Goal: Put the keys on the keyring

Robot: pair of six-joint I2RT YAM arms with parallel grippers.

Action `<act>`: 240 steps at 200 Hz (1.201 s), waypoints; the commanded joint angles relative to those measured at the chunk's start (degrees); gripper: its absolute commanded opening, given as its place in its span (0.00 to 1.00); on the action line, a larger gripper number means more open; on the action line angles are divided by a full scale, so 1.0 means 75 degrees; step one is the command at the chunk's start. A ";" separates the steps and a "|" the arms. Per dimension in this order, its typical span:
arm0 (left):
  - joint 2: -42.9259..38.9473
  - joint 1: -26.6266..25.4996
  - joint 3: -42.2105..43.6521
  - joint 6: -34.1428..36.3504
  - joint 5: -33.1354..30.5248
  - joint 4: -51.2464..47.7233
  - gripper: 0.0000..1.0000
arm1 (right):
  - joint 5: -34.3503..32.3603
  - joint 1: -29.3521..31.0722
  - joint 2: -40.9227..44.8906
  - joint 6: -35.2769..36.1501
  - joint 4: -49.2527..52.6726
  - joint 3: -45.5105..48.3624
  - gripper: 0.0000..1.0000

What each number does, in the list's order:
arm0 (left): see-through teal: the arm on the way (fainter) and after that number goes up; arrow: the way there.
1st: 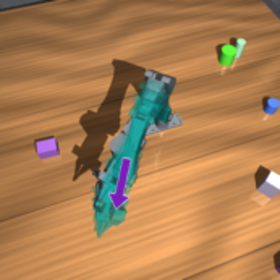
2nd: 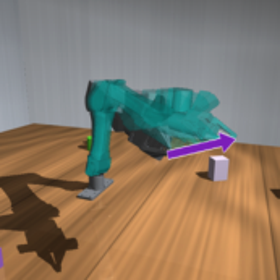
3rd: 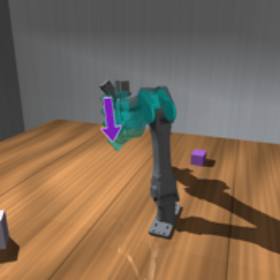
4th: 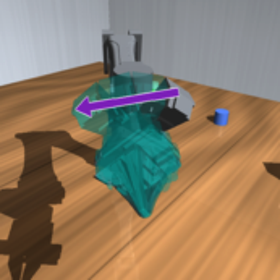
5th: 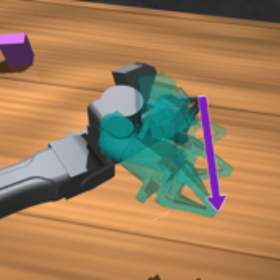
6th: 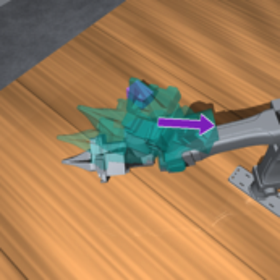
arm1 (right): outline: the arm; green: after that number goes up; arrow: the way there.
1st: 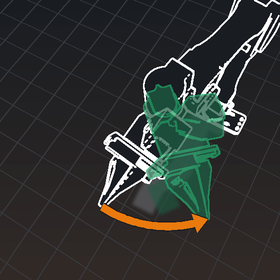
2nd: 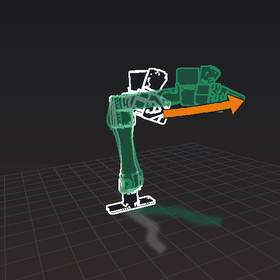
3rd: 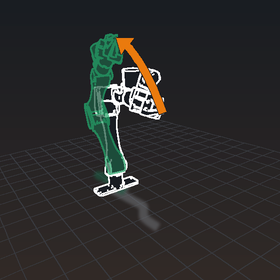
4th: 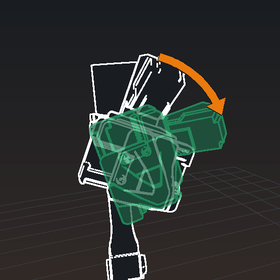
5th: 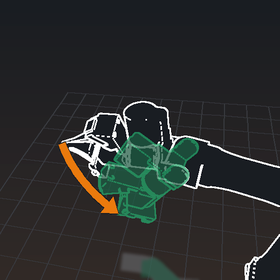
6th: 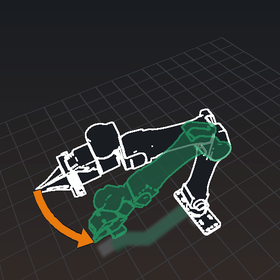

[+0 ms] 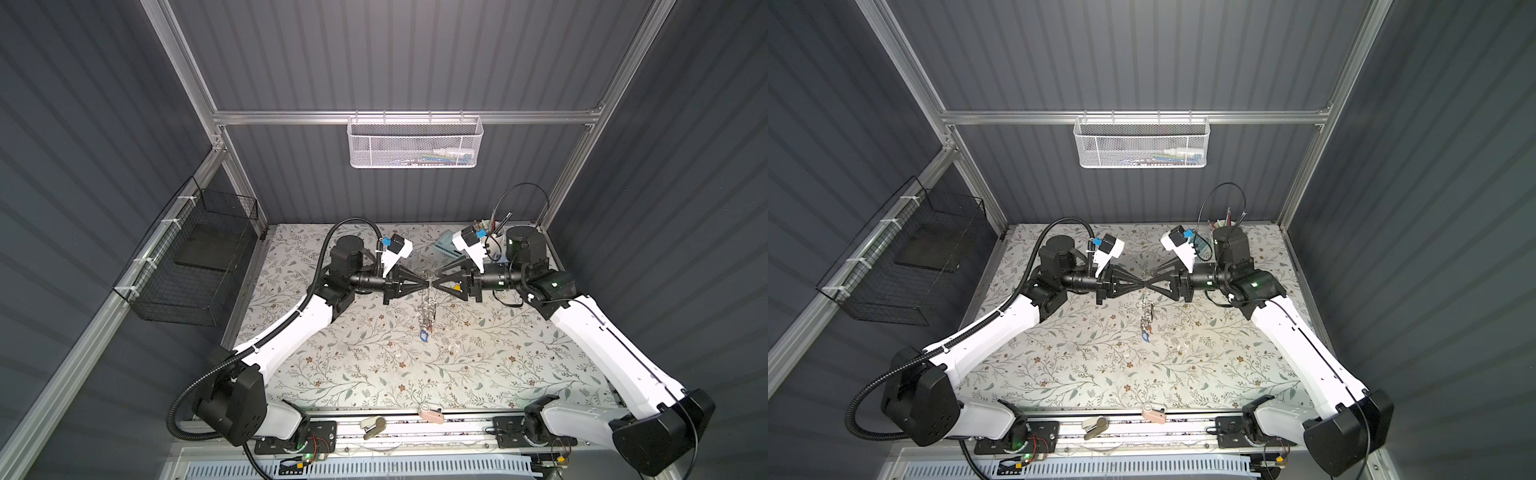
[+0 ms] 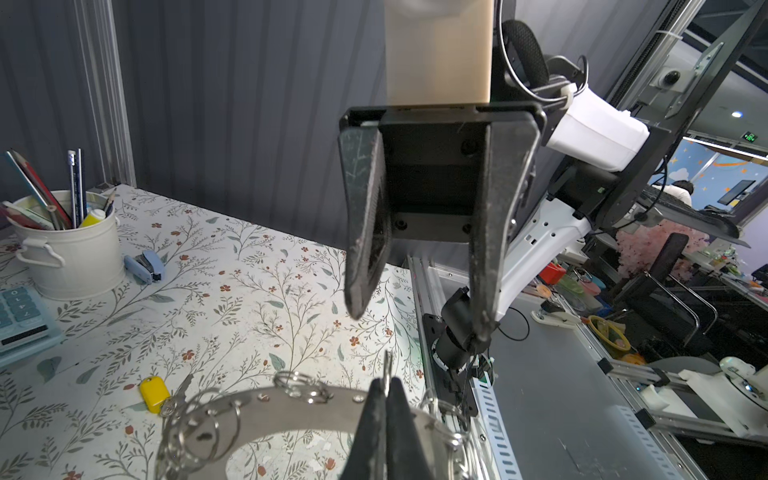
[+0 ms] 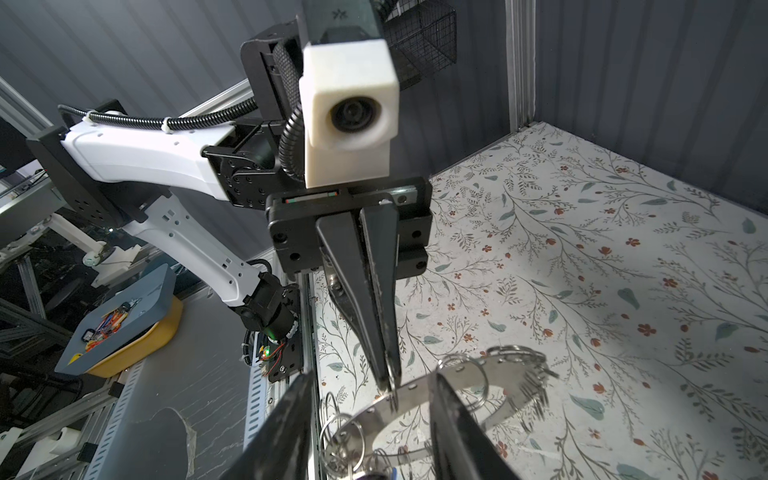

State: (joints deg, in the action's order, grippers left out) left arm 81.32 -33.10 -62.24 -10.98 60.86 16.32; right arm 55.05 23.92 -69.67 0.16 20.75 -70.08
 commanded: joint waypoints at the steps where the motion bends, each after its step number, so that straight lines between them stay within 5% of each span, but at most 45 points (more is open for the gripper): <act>1: -0.0188 -0.0086 0.0216 -0.0987 -0.0106 0.1540 0.00 | 0.0237 -0.0002 -0.0055 -0.0115 -0.0180 0.0059 0.44; 39: -0.0135 -0.0105 0.0497 -0.1700 -0.0128 0.2570 0.00 | 0.0275 -0.0002 -0.0153 -0.0197 -0.0233 0.0077 0.36; 190: 0.0000 -0.0122 0.0685 -0.2343 0.0040 0.3379 0.00 | 0.0310 -0.0002 -0.0281 -0.0231 -0.0303 0.0078 0.00; 240: 0.0086 -0.0121 0.0614 -0.2301 0.0138 0.3156 0.00 | 0.0278 -0.0007 -0.0285 -0.0221 -0.0330 0.0080 0.00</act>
State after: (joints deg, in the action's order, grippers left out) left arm 81.62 -33.71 -57.34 -28.14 60.03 37.87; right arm 57.01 23.77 -71.00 -1.26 19.25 -70.06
